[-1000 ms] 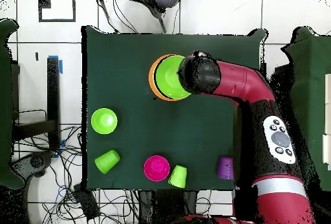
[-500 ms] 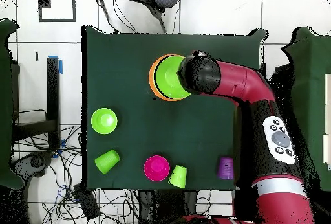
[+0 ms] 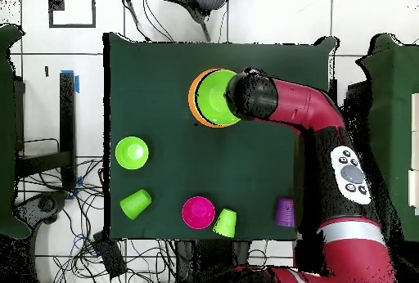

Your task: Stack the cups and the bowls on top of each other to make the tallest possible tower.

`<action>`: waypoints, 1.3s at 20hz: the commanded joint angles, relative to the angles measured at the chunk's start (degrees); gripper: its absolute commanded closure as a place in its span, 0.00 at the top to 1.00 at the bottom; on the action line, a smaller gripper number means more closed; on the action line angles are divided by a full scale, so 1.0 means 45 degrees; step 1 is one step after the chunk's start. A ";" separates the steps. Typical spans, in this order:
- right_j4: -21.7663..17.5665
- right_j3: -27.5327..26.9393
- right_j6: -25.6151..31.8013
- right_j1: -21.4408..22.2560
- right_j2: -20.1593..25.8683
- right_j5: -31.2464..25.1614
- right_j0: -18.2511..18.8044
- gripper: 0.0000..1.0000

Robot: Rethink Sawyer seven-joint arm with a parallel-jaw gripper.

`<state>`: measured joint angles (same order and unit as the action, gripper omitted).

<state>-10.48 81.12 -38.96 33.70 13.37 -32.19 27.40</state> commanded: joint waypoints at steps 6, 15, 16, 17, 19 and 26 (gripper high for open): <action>-0.1183 0.0341 -0.0903 -0.0861 -0.0178 -0.0625 -0.0515 1.00; -0.0892 0.0447 -0.0229 0.0066 0.0090 -0.1447 -0.0237 1.00; -0.0857 0.0419 -0.0192 0.0187 0.0095 -0.1596 -0.0253 1.00; -0.0833 0.0414 -0.0149 0.0300 0.0102 -0.1712 -0.0249 1.00; -0.0842 0.0392 -0.0121 0.0511 0.0067 -0.1860 -0.0297 1.00; -0.0668 0.0321 0.0150 0.1319 0.0132 -0.2969 -0.0215 1.00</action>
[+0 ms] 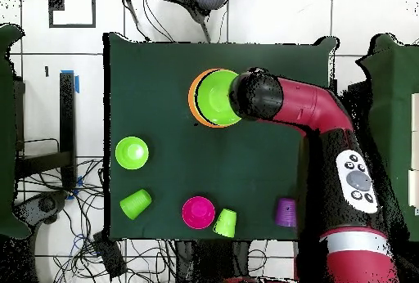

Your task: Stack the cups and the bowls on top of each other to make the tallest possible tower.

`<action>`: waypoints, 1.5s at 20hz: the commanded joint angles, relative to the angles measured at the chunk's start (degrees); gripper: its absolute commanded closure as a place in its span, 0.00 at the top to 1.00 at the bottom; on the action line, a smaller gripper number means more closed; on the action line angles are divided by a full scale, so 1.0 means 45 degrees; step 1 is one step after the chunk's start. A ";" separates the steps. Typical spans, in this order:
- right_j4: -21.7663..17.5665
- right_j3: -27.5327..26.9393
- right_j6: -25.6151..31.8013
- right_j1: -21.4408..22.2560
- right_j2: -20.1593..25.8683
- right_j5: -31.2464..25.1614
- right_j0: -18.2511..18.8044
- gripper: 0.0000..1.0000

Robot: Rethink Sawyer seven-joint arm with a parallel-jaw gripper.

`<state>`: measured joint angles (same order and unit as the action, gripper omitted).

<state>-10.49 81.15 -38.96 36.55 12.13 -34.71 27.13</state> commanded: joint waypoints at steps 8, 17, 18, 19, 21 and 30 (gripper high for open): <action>-0.0613 -0.0303 0.1092 0.0847 0.0874 -0.4059 0.0535 1.00; -0.1353 -0.2706 0.3363 -0.1039 0.1859 -0.5375 0.1982 1.00; -0.1573 -0.2993 0.3519 -0.1258 0.1890 -0.5426 0.2002 1.00; -0.1794 -0.3279 0.3675 -0.1478 0.1922 -0.5476 0.2021 1.00; -0.2174 -0.3481 0.3802 -0.1764 0.2016 -0.5218 0.2120 1.00; -0.2806 -0.3586 0.3772 -0.2056 0.2429 -0.5130 0.2411 1.00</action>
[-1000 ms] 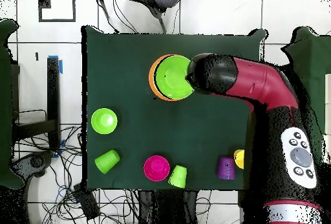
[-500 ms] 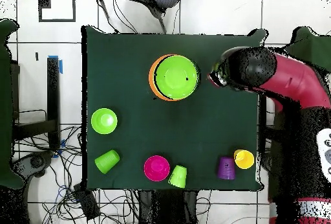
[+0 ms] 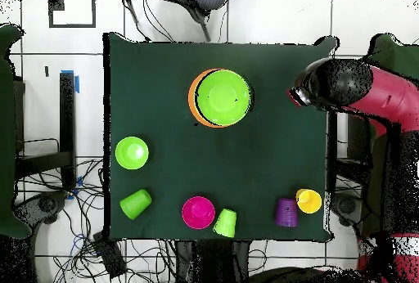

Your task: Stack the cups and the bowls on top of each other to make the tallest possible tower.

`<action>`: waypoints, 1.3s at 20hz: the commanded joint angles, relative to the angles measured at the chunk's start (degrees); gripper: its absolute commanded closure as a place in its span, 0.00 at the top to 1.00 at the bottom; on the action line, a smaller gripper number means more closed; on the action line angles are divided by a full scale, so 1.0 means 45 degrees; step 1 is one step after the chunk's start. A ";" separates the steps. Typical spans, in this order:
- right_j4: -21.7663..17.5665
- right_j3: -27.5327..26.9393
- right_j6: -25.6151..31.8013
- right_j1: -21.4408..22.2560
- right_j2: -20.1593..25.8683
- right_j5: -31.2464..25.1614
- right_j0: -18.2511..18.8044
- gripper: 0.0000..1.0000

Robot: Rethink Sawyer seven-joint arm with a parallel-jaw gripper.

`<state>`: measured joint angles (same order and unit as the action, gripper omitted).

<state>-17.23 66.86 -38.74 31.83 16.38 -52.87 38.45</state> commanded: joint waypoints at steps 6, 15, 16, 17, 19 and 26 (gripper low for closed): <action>-0.1648 -0.0556 0.3979 -0.1027 0.1538 -0.2123 -0.0121 1.00; -0.2042 -0.0469 0.4358 -0.0954 0.2015 -0.2689 0.0130 1.00; -0.2062 -0.0447 0.4342 -0.0962 0.2074 -0.2649 0.0177 1.00; -0.2103 -0.0433 0.4337 -0.0958 0.2100 -0.2641 0.0187 1.00; -0.2158 -0.0424 0.4317 -0.0931 0.2155 -0.2681 0.0203 1.00; -0.2303 -0.0192 0.4611 -0.0867 0.2490 -0.2633 0.0527 1.00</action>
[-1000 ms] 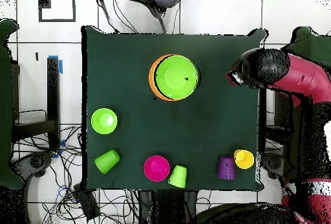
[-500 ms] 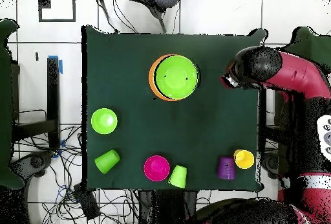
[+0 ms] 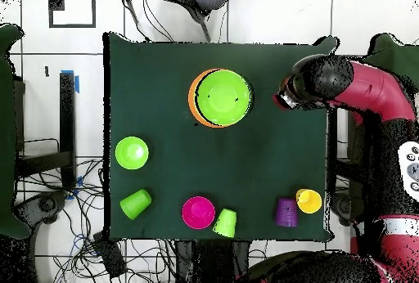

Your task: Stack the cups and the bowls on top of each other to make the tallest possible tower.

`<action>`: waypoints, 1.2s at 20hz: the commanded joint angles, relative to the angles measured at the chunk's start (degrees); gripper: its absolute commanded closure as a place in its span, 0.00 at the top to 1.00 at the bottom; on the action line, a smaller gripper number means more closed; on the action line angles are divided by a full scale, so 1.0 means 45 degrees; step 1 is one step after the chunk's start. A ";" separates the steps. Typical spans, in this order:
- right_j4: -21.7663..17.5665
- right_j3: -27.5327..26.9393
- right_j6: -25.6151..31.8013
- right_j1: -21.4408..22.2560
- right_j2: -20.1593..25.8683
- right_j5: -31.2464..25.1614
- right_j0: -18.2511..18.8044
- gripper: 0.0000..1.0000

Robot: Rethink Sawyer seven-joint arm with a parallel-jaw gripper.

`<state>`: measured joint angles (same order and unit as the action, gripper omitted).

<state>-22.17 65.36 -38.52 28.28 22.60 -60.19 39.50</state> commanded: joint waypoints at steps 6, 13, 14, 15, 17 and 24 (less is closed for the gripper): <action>-0.1497 0.0492 0.4760 -0.0031 0.1208 -0.0915 0.0516 1.00; -0.1659 0.1661 0.6315 0.1366 0.1727 -0.1999 0.1431 1.00; -0.1622 0.1985 0.6447 0.1615 0.1813 -0.1851 0.1639 1.00; -0.1628 0.2322 0.6530 0.1843 0.1891 -0.1712 0.1817 1.00; -0.1634 0.3005 0.6460 0.2262 0.1912 -0.1436 0.2094 1.00; -0.1192 0.4913 0.6230 0.3744 0.2312 -0.0866 0.2860 1.00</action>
<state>-25.39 76.49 -24.82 39.23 28.77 -62.48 51.73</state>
